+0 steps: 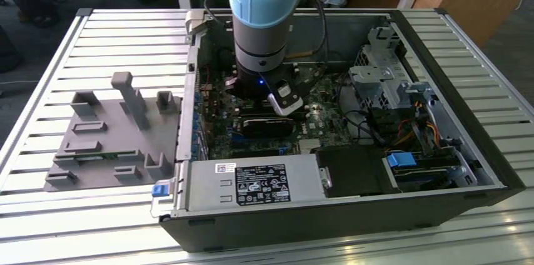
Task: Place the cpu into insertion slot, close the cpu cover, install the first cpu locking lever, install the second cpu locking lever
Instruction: 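Install the second cpu locking lever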
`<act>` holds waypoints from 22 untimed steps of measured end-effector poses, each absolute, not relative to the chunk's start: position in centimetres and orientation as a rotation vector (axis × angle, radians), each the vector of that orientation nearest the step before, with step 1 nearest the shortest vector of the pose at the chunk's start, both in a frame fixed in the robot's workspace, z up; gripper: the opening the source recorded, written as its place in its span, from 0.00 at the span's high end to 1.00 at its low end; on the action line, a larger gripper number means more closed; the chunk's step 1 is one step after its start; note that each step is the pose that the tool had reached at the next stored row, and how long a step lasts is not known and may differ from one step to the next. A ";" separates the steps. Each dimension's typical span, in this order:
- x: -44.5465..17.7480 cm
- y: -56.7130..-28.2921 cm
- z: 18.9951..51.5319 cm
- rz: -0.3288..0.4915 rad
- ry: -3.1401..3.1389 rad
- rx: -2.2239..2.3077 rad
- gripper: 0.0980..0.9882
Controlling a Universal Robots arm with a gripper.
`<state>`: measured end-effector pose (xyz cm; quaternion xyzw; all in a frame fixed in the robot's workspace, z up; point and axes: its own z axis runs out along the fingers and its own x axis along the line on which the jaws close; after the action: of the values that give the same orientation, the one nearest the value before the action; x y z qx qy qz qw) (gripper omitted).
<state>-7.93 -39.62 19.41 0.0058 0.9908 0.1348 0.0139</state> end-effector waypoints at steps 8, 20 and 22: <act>-8.2 -39.6 19.0 0.441 3.082 0.018 0.99; -8.3 -39.6 20.3 0.445 3.081 0.018 0.99; -8.3 -39.6 20.6 0.446 3.081 0.018 0.99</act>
<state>-8.32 -39.62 20.59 0.0059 0.9896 0.1431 0.0141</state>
